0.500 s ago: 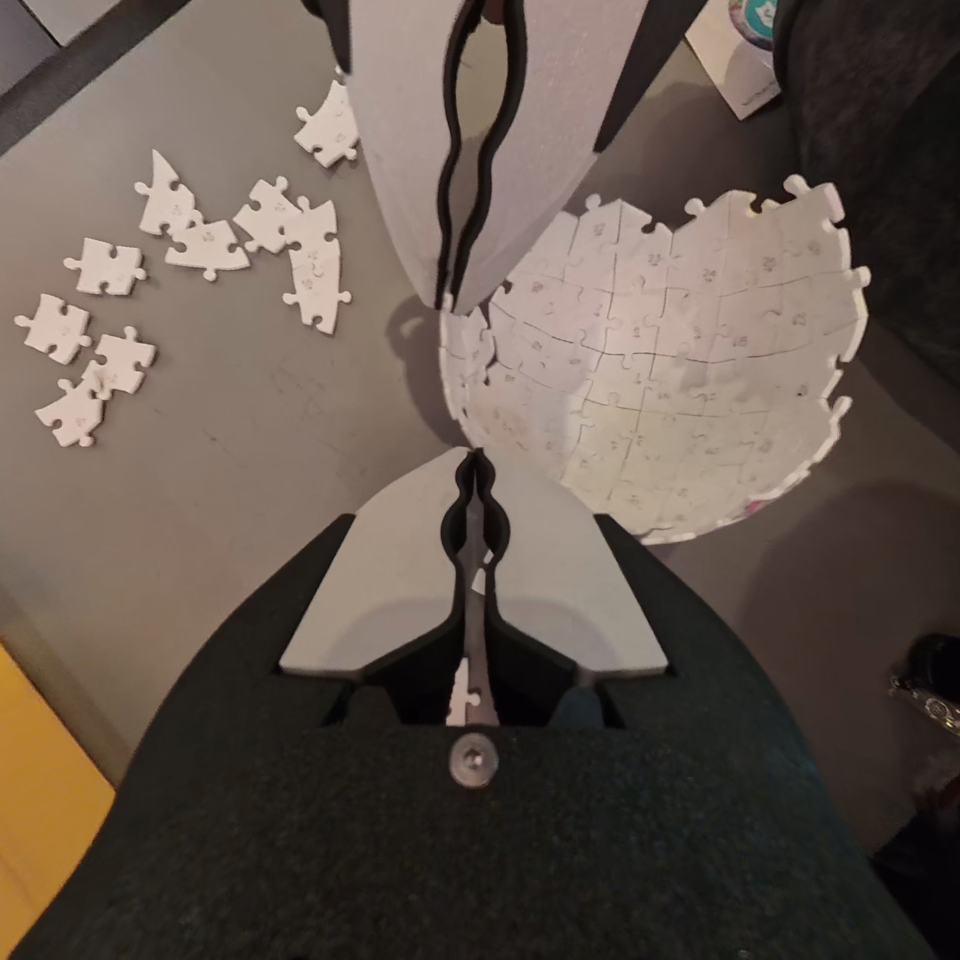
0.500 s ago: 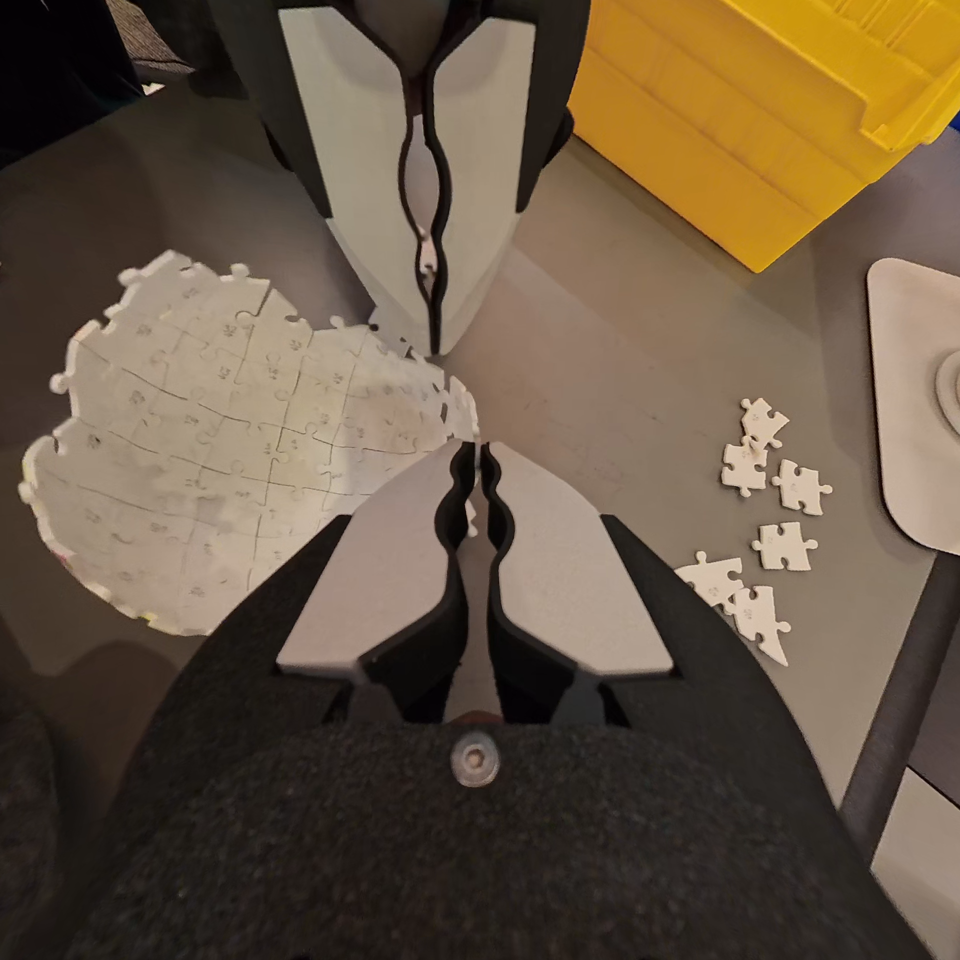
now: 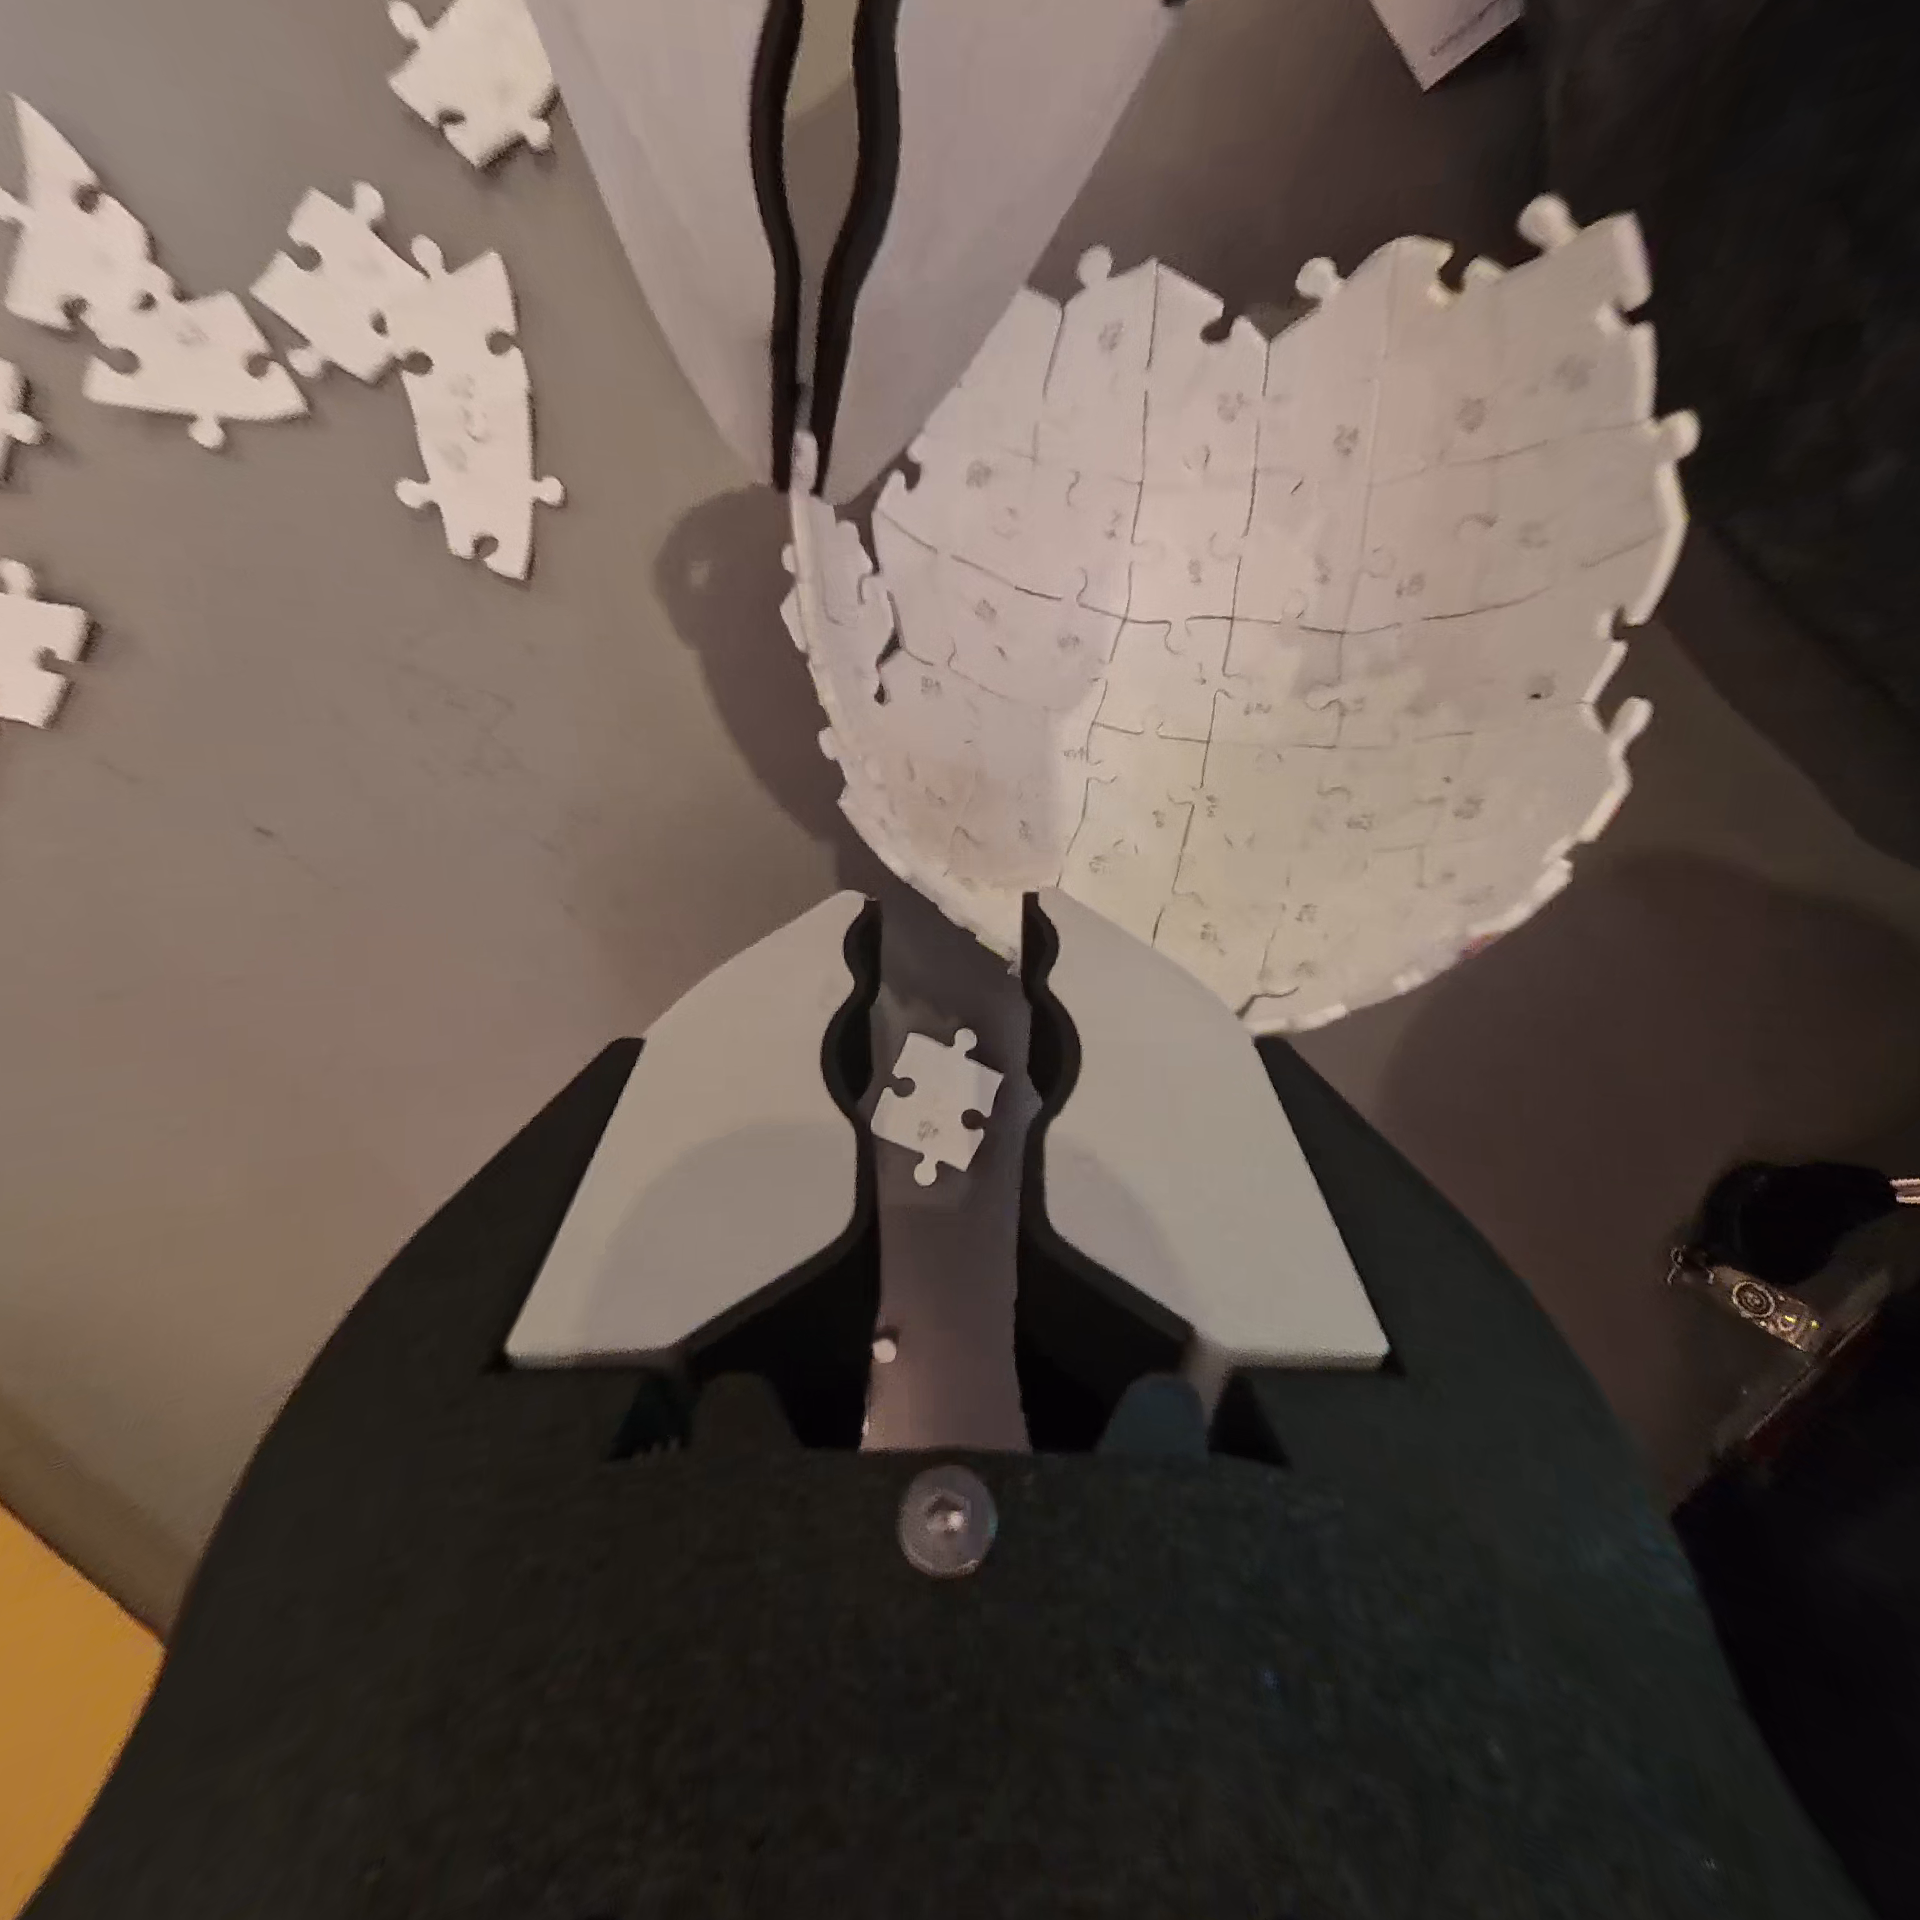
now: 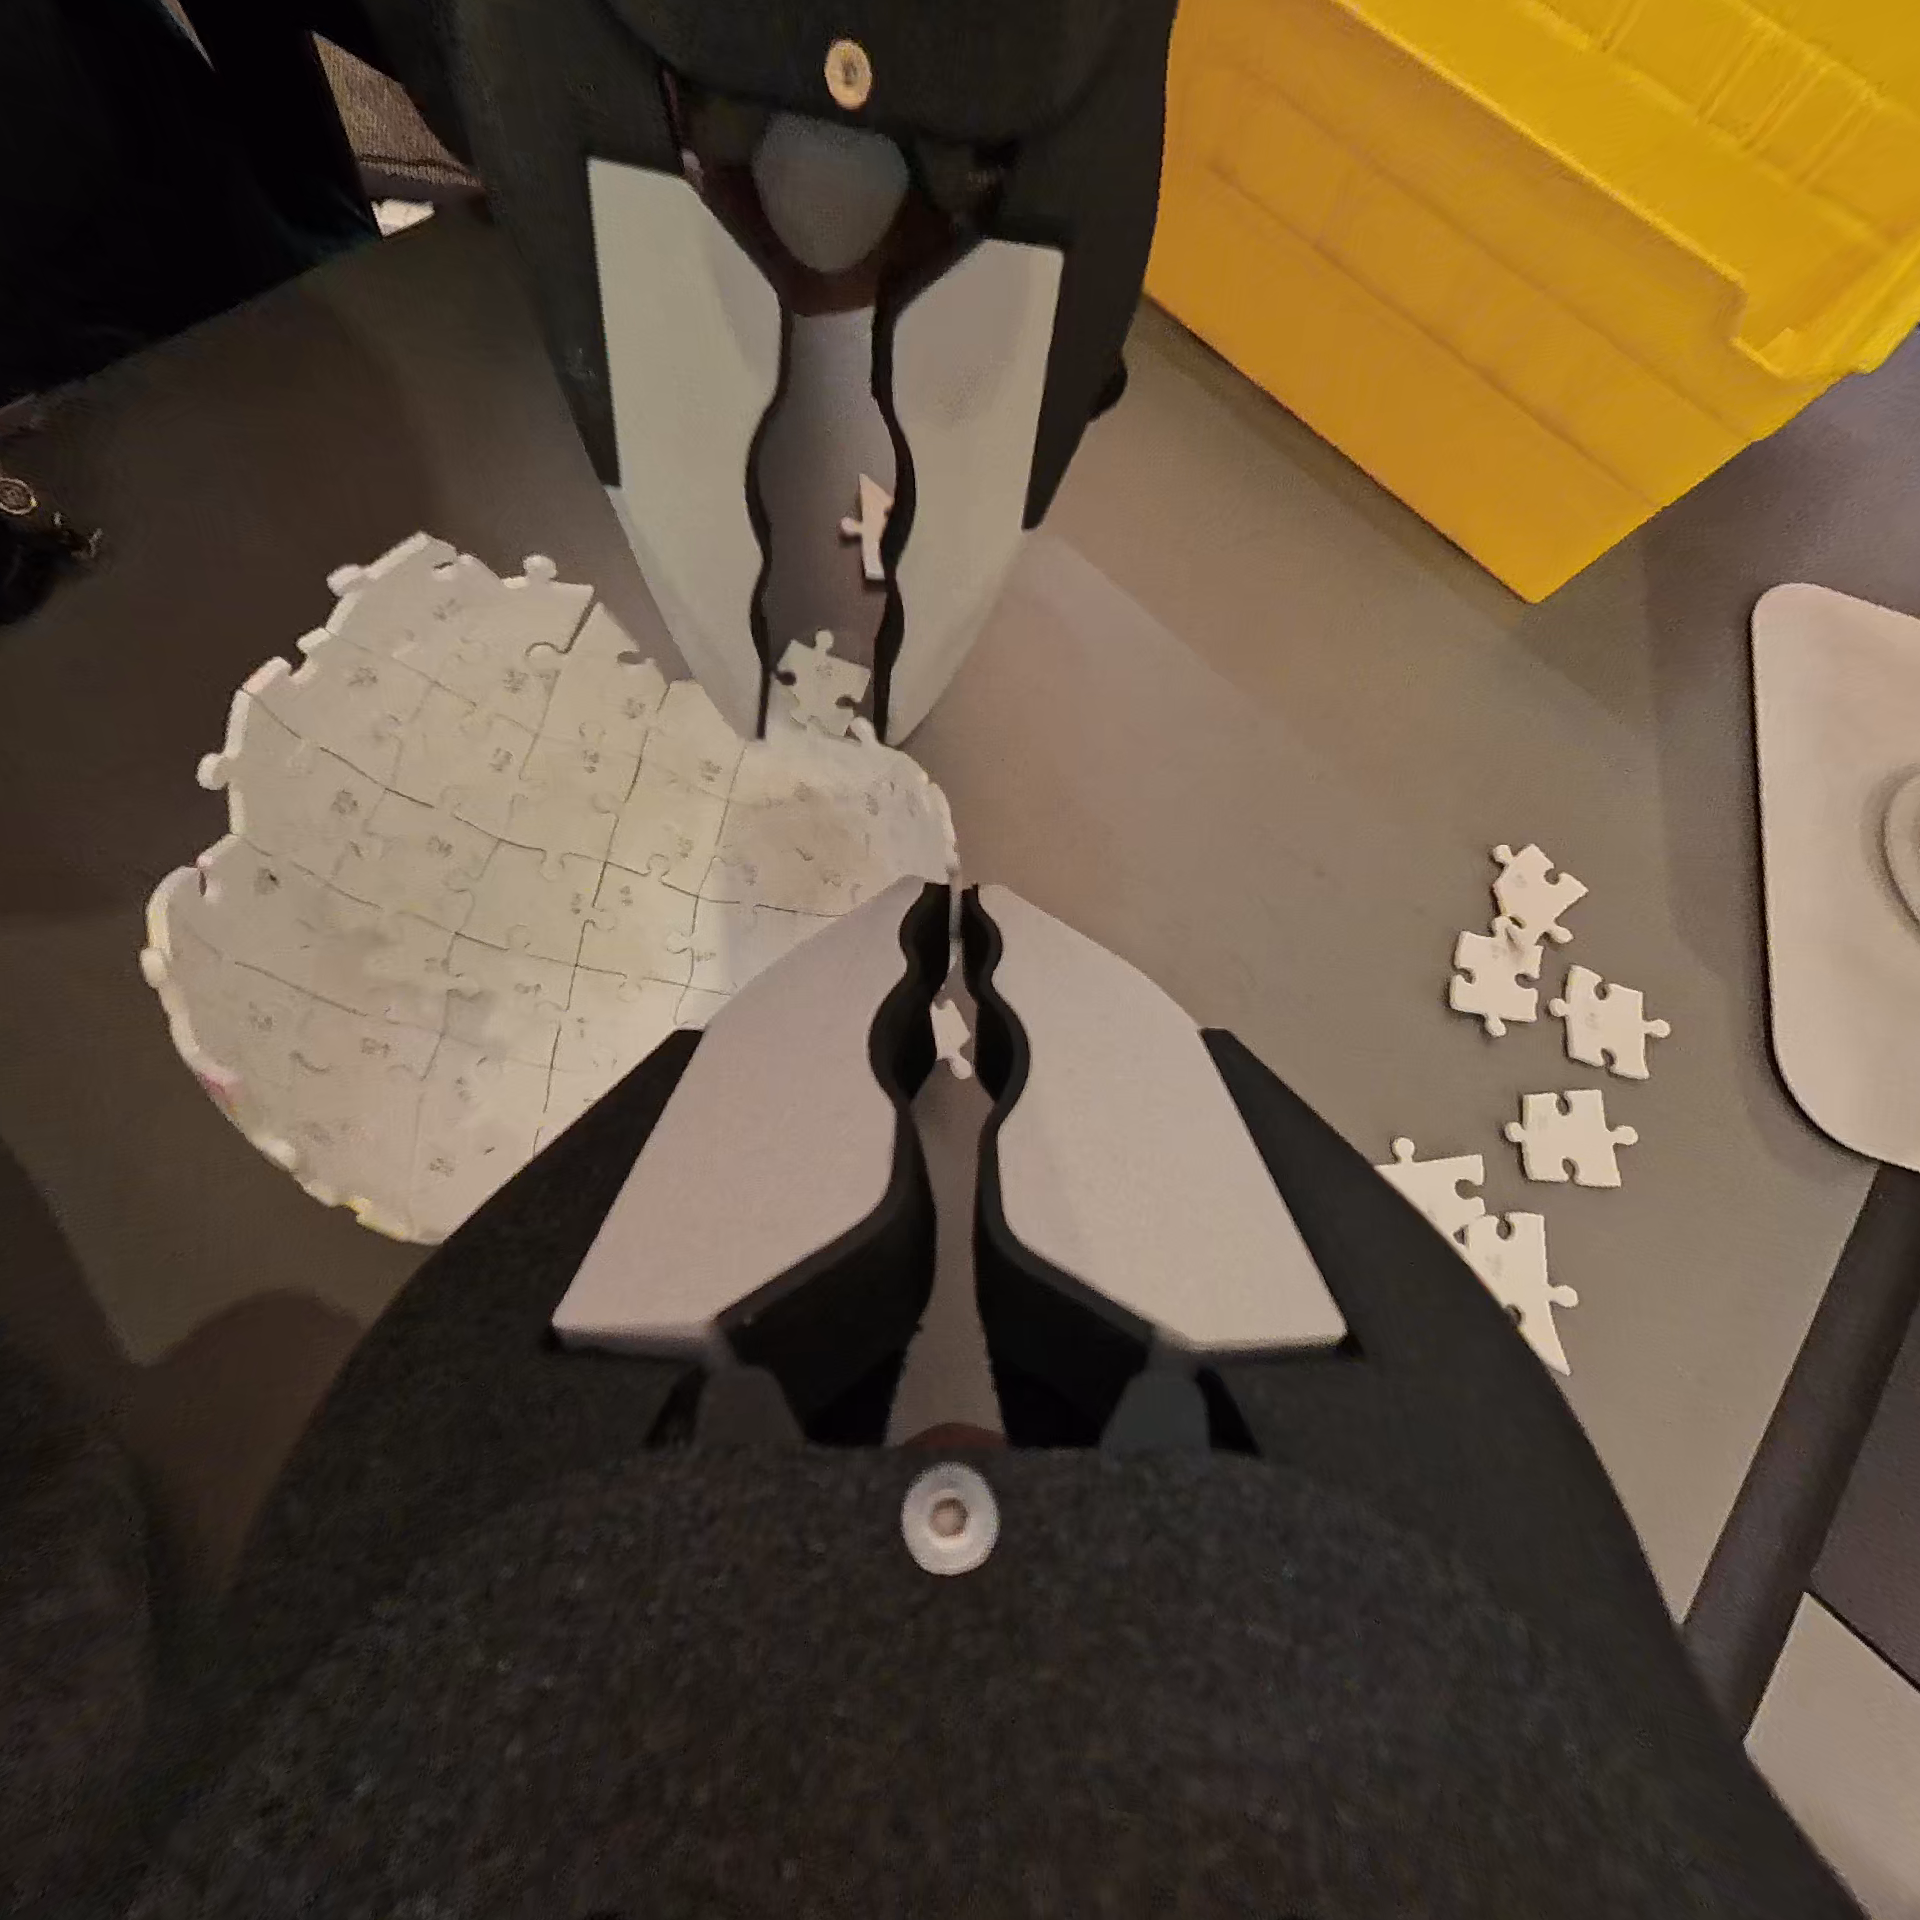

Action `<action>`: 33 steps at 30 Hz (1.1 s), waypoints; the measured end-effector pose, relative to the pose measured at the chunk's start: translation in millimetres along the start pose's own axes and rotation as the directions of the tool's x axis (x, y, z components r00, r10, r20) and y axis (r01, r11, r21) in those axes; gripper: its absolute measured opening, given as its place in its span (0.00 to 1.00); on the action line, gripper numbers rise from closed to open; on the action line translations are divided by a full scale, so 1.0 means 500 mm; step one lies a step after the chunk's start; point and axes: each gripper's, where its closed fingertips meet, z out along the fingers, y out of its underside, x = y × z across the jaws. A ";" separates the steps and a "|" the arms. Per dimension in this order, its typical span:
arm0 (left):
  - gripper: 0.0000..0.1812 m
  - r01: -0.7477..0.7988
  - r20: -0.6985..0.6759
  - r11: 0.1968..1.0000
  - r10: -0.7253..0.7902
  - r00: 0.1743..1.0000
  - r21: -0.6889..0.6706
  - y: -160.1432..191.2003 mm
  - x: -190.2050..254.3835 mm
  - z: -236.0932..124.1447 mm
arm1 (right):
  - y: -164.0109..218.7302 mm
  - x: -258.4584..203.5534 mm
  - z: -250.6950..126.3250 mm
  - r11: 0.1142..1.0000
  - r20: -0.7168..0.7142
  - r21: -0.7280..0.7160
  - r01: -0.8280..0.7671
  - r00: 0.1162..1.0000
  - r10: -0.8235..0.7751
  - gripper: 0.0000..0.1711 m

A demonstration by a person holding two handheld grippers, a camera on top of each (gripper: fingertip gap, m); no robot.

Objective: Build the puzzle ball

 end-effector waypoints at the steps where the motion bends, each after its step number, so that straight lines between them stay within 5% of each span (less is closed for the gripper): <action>1: 0.14 0.007 -0.005 1.000 -0.007 1.000 -0.002 0.000 -0.001 0.004 | 0.001 -0.001 0.003 1.000 0.003 -0.011 0.003 1.000 -0.003 0.01; 22: 0.04 0.005 -0.165 0.999 -0.012 0.986 -0.042 -0.019 -0.022 0.037 | 0.018 0.006 -0.043 0.997 -0.064 -0.053 -0.055 0.997 0.052 0.01; 33: 0.04 0.012 -0.286 0.999 -0.020 0.958 -0.032 -0.061 -0.034 0.063 | 0.069 -0.028 -0.077 0.926 -0.181 -0.145 -0.348 0.930 0.321 0.01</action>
